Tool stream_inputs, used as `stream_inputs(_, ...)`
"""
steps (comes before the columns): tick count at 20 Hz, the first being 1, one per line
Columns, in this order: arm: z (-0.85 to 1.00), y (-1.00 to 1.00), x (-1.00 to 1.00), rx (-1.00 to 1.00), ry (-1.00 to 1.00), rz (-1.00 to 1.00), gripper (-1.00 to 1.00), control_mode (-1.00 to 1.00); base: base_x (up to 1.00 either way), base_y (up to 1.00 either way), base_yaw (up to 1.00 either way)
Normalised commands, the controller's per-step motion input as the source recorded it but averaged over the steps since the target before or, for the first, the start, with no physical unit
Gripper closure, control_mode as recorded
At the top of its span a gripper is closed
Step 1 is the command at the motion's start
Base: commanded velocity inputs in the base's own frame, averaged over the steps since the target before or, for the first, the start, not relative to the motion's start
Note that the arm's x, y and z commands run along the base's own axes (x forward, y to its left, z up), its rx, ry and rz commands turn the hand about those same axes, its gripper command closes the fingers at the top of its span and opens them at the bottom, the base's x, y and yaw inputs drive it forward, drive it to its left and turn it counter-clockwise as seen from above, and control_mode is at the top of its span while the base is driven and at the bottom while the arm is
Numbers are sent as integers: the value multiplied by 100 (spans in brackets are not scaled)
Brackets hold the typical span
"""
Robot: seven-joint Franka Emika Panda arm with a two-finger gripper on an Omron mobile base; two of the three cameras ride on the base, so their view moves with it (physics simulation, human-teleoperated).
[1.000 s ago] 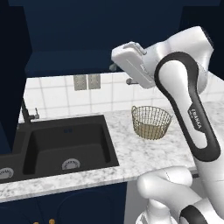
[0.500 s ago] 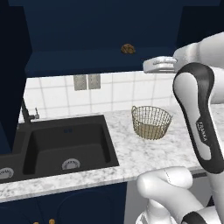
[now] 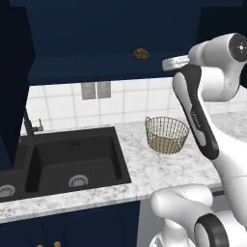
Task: Open the cabinet, pick up the bread from the cabinet and place it in the basket. Then move the basket to the dining counter.
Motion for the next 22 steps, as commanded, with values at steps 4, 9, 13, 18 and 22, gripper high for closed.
stream_inputs(4,26,-8,77,4,0,-7,-100,-100,0,0,0)
stream_inputs(9,13,-3,63,7,0,0,-100,-100,0,0,0)
stream_inputs(13,-16,-3,42,12,0,0,-100,-100,0,0,0)
stream_inputs(18,-28,9,43,12,0,0,-100,-100,0,0,0)
stream_inputs(22,0,2,46,12,0,0,-100,-100,0,0,0)
